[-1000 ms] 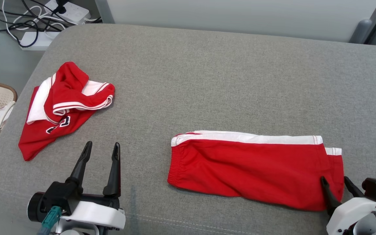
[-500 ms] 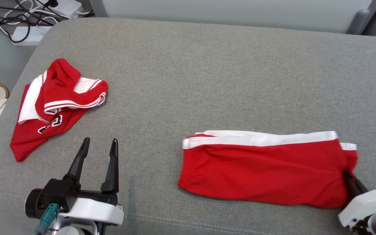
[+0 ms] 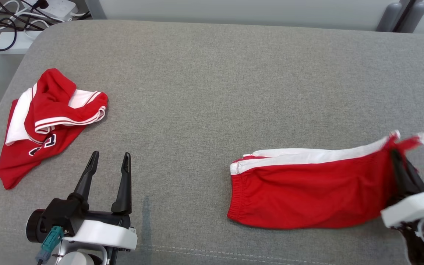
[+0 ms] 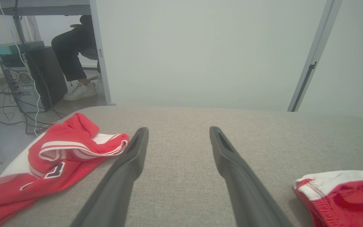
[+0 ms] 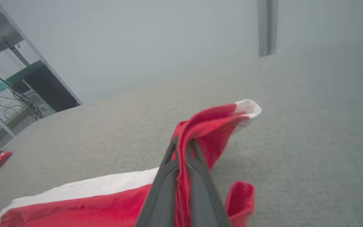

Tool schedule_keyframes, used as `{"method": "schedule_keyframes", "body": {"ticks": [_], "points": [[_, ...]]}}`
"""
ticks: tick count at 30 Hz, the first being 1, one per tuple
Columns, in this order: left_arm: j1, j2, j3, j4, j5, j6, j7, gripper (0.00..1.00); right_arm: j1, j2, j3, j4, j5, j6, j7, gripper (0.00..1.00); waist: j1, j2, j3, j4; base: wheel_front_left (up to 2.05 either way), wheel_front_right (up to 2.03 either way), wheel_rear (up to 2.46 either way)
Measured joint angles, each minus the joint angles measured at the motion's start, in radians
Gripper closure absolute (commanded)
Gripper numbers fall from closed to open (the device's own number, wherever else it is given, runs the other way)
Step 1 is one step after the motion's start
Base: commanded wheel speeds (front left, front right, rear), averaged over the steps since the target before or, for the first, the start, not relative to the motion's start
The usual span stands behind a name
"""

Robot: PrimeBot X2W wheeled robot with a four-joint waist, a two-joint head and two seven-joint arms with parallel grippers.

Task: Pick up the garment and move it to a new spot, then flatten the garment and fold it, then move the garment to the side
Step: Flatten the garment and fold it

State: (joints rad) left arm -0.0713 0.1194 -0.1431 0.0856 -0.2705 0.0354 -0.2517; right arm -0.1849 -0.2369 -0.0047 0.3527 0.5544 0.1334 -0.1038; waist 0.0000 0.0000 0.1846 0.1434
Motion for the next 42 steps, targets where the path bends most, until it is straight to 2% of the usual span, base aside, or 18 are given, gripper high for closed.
{"method": "schedule_keyframes", "body": {"ticks": [5,10,15,22,23,24,25,30,34,37,42], "points": [[-0.002,-0.002,0.007,0.009,0.012,-0.014,0.000,0.00,0.011,0.027,0.154,-0.284,0.004,0.000,0.080,1.00,0.0000,0.0000,0.001,-0.005,0.00,0.00,0.00],[-0.023,-0.006,0.009,0.021,0.024,-0.027,0.000,0.00,0.010,0.064,0.346,-0.400,0.015,0.000,0.167,1.00,0.0000,0.0000,0.003,0.001,0.00,0.00,0.00],[-0.038,-0.012,0.007,0.030,0.027,-0.038,0.000,0.00,-0.017,0.079,0.474,-0.343,0.013,0.000,0.192,1.00,0.0000,0.0000,0.002,0.022,0.00,0.00,0.00],[-0.038,-0.018,0.009,0.045,0.034,-0.052,0.000,0.00,-0.094,0.087,0.553,-0.158,-0.003,0.000,0.166,1.00,0.0000,0.0000,0.005,0.057,0.00,0.00,0.00],[-0.038,-0.020,0.011,0.045,0.034,-0.052,0.000,0.00,-0.101,0.094,0.555,-0.135,0.000,0.000,0.158,0.91,0.0000,0.0000,0.006,0.061,0.00,0.00,0.00],[-0.038,-0.023,0.013,0.045,0.036,-0.052,0.000,0.00,-0.108,0.100,0.558,-0.118,0.000,0.000,0.148,0.56,0.0000,0.0000,0.007,0.063,0.00,0.00,0.00],[-0.038,-0.026,0.014,0.045,0.039,-0.053,0.000,0.00,-0.116,0.105,0.562,-0.105,0.000,0.000,0.141,0.00,0.0000,0.0000,0.009,0.066,0.00,0.00,0.00],[-0.038,-0.032,0.026,0.045,0.043,-0.053,0.000,0.00,-0.153,0.109,0.588,-0.098,0.043,0.000,0.101,0.00,0.0000,0.0000,0.017,0.067,0.00,0.00,0.00],[-0.038,-0.033,0.037,0.045,0.049,-0.053,0.000,0.00,-0.158,0.098,0.568,-0.145,0.072,0.000,0.048,0.00,0.0000,0.0000,0.018,0.058,0.00,0.00,0.00],[-0.038,-0.034,0.045,0.045,0.050,-0.057,0.000,0.00,-0.158,0.064,0.483,-0.179,0.059,0.000,-0.007,0.00,0.0000,0.0000,0.017,0.049,0.00,0.00,0.00],[-0.038,-0.033,0.062,0.043,0.054,-0.060,0.000,0.00,-0.122,0.010,0.286,-0.188,-0.050,0.000,-0.076,0.00,0.0000,0.0000,0.015,0.026,0.00,0.00,0.00]]}}
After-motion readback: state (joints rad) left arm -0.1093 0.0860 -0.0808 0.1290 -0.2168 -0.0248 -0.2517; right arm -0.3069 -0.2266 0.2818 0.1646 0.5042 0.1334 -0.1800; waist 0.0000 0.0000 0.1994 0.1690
